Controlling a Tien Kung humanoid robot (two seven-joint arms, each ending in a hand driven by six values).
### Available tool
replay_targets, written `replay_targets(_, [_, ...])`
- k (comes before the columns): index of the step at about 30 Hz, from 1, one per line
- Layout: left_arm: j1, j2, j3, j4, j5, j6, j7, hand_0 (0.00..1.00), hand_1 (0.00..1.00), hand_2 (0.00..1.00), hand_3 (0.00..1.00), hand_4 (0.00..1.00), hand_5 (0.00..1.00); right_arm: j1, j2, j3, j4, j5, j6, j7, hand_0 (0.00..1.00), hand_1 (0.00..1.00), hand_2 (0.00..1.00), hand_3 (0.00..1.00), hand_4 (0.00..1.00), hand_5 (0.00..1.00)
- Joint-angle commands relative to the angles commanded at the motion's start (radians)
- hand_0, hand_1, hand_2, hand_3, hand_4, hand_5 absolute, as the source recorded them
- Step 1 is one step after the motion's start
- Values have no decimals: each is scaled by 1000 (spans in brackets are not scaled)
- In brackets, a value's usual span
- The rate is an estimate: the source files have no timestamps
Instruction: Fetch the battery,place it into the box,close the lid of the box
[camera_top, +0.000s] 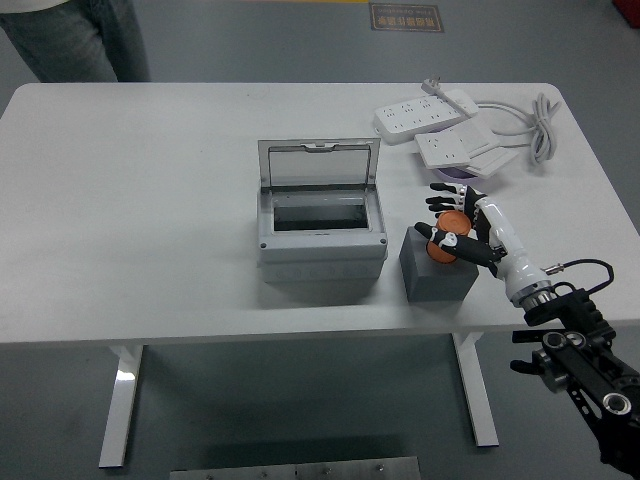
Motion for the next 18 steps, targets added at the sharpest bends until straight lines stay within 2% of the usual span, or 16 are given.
replay_targets(14, [-9, 4, -2, 0, 3, 3, -5, 631, 679, 560, 594, 550, 13, 11, -4, -21, -17, -12, -9, -9, 670, 684, 670, 748, 963, 316])
replay_targets(15, [-10, 4, -2, 0, 3, 3, -5, 630, 679, 559, 594, 549, 13, 12, -4, -23, -19, -14, -9, -11, 665, 687, 676, 747, 833, 116])
replay_targets(18, [-11, 5, -2, -1, 3, 4, -6, 630, 679, 559, 594, 549, 13, 16, -4, -28, -24, -19, -9, -14, 665, 687, 676, 747, 833, 116])
